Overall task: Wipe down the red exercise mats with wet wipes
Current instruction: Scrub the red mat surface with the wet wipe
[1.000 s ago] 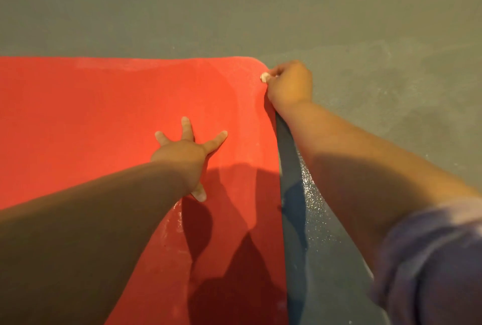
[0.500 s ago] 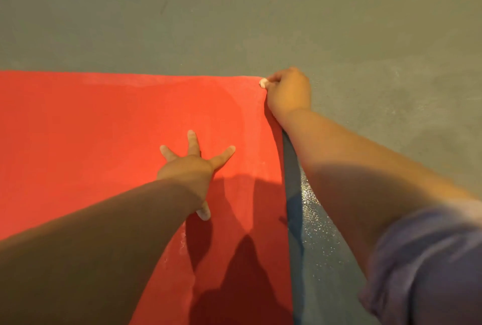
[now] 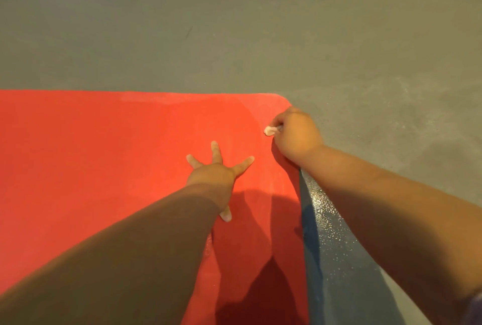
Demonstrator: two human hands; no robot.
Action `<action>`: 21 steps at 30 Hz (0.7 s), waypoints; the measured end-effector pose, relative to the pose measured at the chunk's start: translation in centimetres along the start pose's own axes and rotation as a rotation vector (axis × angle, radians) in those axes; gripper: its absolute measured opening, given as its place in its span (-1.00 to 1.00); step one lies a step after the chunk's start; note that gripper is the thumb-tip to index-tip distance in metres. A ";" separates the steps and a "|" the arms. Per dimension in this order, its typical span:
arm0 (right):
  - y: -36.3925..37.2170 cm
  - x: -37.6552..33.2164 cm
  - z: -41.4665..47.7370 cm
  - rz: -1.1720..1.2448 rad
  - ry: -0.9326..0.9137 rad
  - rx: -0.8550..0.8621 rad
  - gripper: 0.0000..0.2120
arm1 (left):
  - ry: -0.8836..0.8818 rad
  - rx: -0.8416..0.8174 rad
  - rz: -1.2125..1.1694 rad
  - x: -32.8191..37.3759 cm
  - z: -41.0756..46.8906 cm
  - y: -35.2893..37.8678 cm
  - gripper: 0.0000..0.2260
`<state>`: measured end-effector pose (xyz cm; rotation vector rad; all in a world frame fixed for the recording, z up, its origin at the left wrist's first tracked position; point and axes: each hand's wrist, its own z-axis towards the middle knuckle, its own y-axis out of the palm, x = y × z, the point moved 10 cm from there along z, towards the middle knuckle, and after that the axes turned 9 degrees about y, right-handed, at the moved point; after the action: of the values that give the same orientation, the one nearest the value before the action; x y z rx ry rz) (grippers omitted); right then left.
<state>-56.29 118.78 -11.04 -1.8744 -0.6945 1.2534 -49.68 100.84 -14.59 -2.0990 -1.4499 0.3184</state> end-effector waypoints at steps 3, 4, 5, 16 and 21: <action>-1.8 2.0 -0.2 0.377 0.239 0.086 -0.85 | 0.005 0.005 0.019 0.1 0.9 0.0 0.19; -2.4 2.5 -0.6 0.390 0.251 0.154 -0.82 | 0.008 0.014 0.035 0.1 1.0 -0.2 0.20; -2.5 2.4 -1.0 0.340 0.225 0.180 -0.82 | 0.011 0.015 0.037 -0.1 1.1 -0.1 0.21; 0.4 1.4 -5.5 0.050 0.184 0.185 -0.92 | 0.078 0.156 0.144 -0.5 0.4 -2.4 0.08; 2.0 0.6 -6.5 0.035 0.125 0.213 -0.85 | -0.002 0.264 0.078 -6.1 1.0 -3.6 0.06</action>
<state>-49.95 116.19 -11.52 -1.7774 -0.4446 1.1723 -55.31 96.47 -14.10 -1.9438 -1.2544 0.5133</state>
